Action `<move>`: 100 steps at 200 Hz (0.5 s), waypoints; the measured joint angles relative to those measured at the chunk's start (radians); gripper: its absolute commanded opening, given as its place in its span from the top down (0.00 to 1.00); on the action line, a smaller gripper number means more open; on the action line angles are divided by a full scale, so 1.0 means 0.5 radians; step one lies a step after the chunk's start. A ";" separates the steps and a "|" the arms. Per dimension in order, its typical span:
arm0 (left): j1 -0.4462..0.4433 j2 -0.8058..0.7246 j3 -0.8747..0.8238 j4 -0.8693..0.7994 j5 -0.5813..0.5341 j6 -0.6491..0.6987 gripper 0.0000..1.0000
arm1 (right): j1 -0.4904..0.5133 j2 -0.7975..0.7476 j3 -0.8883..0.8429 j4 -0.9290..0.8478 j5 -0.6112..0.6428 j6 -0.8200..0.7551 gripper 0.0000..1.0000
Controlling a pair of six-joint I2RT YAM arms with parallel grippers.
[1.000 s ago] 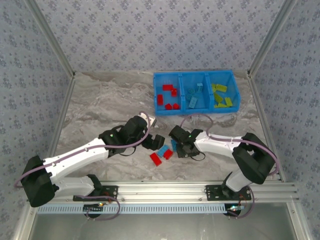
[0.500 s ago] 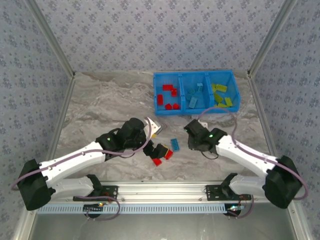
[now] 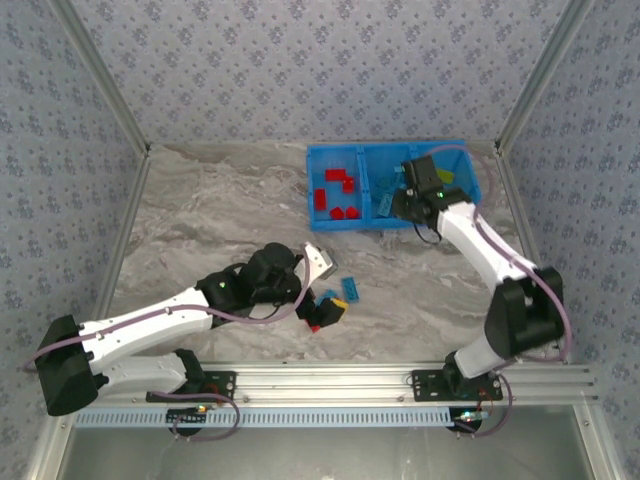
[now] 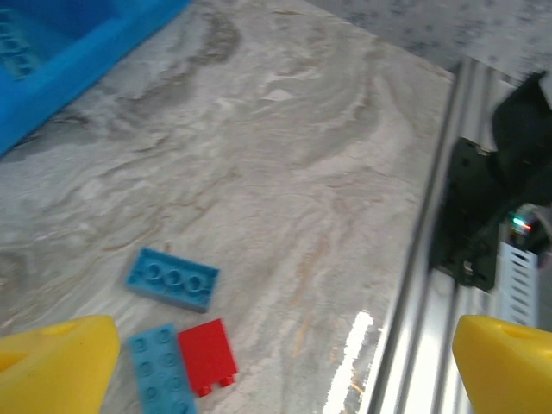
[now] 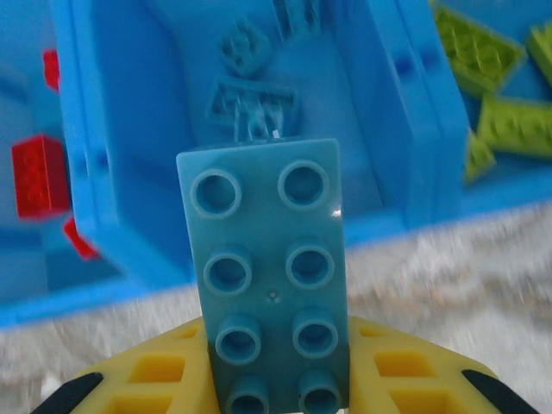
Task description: Sort the legos into containers by color
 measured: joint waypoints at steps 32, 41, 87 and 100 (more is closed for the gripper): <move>0.012 -0.007 0.021 -0.110 -0.341 -0.231 0.01 | -0.100 0.470 0.436 0.010 -0.034 -0.048 0.64; 0.026 -0.007 0.034 -0.164 -0.414 -0.305 0.01 | -0.124 0.581 0.549 -0.008 -0.034 -0.051 0.59; 0.199 -0.002 0.038 -0.361 -0.613 -0.742 0.01 | -0.161 0.768 0.838 -0.188 -0.077 -0.077 0.48; 0.218 0.013 0.028 -0.397 -0.642 -0.867 0.03 | -0.153 0.716 0.838 -0.225 -0.111 -0.080 0.45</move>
